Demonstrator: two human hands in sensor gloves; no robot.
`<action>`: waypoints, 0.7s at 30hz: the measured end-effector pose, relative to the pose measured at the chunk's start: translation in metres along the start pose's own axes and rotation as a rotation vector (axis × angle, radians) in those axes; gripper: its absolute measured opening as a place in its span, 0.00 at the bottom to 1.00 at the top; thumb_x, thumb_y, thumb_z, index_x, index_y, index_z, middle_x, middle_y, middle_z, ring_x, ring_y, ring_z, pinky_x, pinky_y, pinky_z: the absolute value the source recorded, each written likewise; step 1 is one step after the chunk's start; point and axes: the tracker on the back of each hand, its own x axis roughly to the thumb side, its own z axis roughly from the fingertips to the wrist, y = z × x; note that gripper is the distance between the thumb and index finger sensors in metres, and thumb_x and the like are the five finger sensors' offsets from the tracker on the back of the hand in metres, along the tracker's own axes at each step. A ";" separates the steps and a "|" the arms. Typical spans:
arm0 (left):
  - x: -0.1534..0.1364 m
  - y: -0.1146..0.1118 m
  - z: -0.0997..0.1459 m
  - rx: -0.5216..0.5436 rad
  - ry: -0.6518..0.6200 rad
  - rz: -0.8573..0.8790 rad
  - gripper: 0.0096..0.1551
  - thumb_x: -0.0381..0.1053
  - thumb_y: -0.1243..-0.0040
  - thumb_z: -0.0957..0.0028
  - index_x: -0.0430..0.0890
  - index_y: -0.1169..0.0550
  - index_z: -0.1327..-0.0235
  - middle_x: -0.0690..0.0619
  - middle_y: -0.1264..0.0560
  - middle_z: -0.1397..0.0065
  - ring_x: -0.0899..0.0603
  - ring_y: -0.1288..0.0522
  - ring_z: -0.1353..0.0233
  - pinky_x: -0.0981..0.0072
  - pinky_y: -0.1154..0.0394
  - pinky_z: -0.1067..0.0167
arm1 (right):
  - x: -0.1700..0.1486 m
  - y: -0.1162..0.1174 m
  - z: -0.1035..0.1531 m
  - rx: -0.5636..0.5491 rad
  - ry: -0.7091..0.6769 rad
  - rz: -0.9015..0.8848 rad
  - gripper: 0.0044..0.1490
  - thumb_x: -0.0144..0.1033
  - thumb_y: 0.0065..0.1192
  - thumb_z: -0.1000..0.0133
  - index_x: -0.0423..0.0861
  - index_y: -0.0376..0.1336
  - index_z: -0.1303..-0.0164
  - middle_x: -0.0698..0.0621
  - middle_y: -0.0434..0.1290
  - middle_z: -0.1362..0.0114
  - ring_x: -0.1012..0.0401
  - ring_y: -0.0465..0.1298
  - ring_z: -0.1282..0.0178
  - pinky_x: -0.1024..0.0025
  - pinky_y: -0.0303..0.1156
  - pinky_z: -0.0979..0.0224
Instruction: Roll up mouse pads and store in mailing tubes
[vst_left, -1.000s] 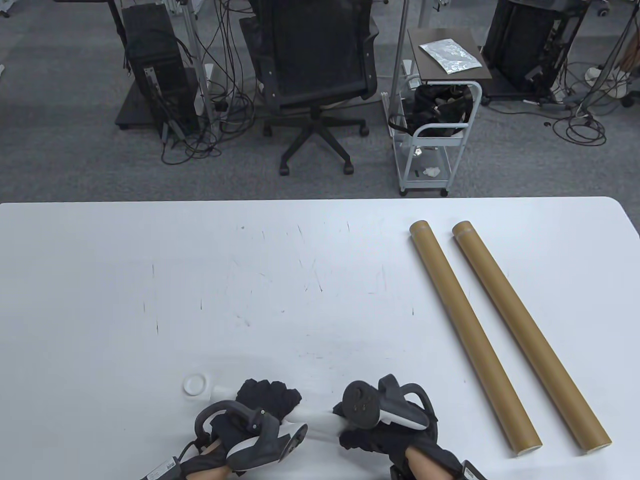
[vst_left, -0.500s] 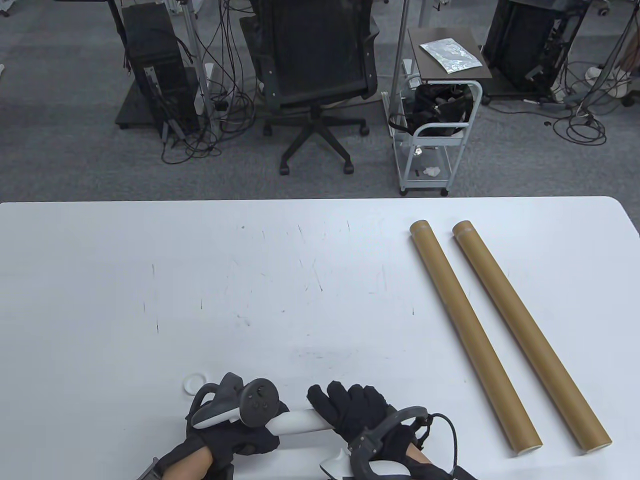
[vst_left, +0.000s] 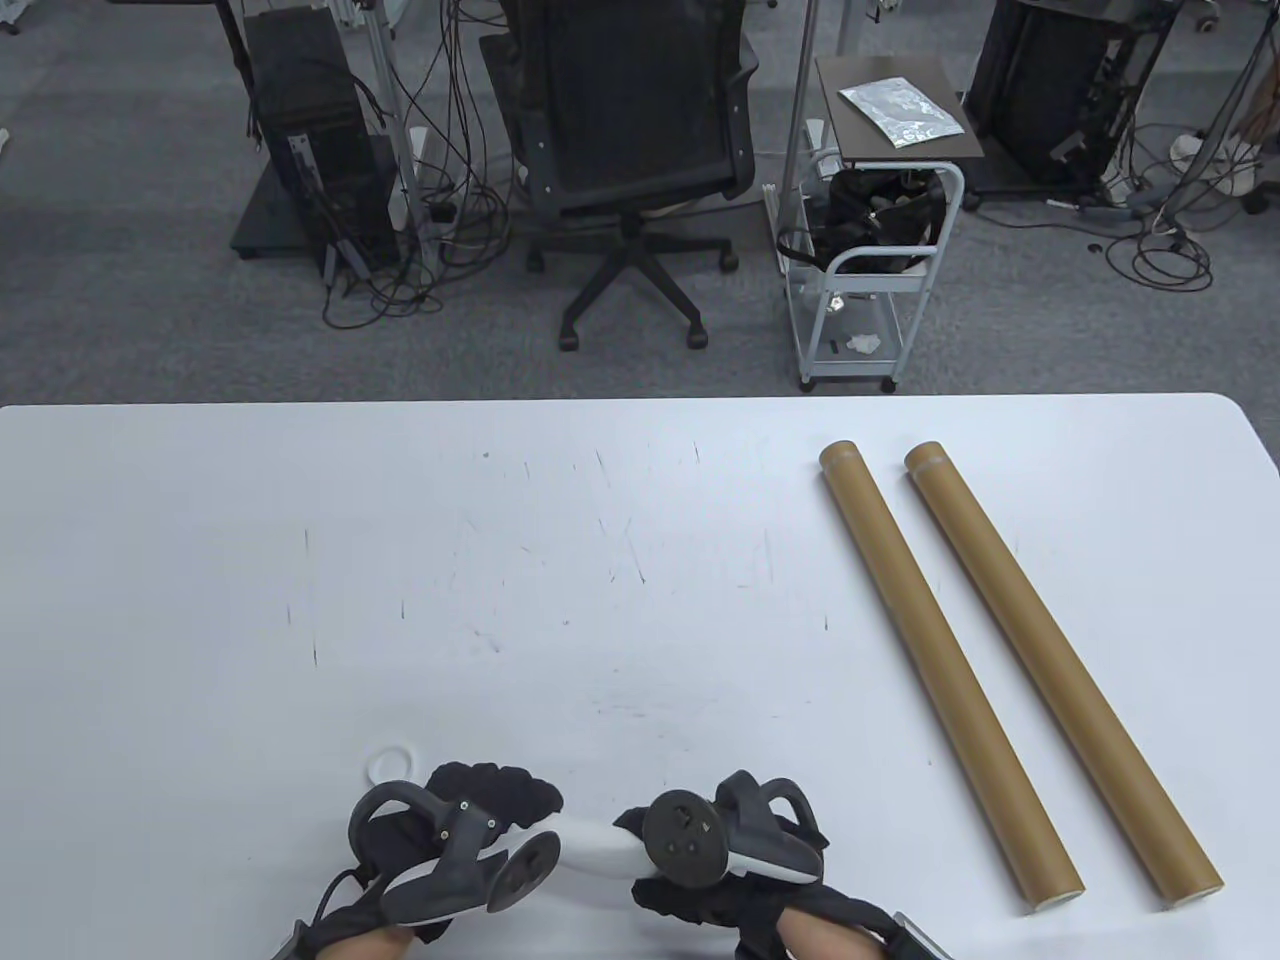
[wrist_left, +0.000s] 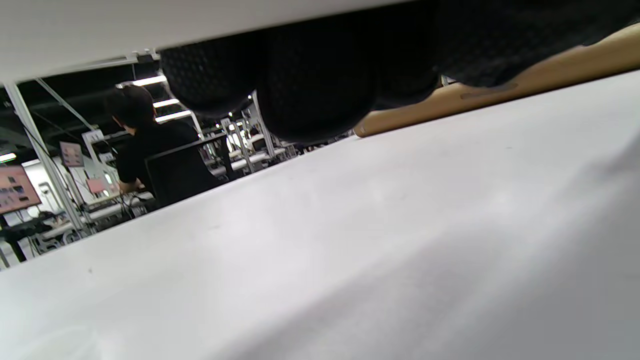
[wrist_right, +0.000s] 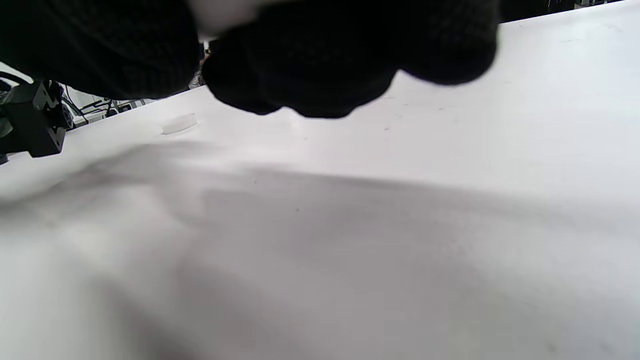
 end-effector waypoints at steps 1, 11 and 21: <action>-0.002 -0.001 0.001 0.008 0.011 -0.011 0.24 0.65 0.34 0.64 0.66 0.24 0.52 0.67 0.17 0.53 0.58 0.16 0.53 0.67 0.18 0.43 | 0.003 -0.002 -0.004 -0.020 -0.011 0.060 0.41 0.53 0.67 0.56 0.52 0.61 0.32 0.59 0.79 0.52 0.62 0.81 0.65 0.70 0.78 0.55; -0.029 -0.013 0.004 0.030 0.112 -0.031 0.22 0.64 0.34 0.62 0.65 0.24 0.54 0.66 0.18 0.54 0.58 0.16 0.55 0.66 0.18 0.44 | -0.068 -0.075 0.006 -0.143 0.299 -0.019 0.58 0.66 0.47 0.57 0.48 0.50 0.17 0.42 0.61 0.18 0.42 0.65 0.25 0.40 0.59 0.23; -0.042 -0.013 0.002 0.030 0.157 0.006 0.22 0.64 0.34 0.62 0.65 0.23 0.54 0.66 0.17 0.54 0.58 0.16 0.55 0.66 0.18 0.45 | -0.280 -0.105 0.136 0.133 1.257 0.286 0.63 0.64 0.57 0.57 0.45 0.42 0.16 0.41 0.51 0.14 0.39 0.57 0.18 0.37 0.56 0.21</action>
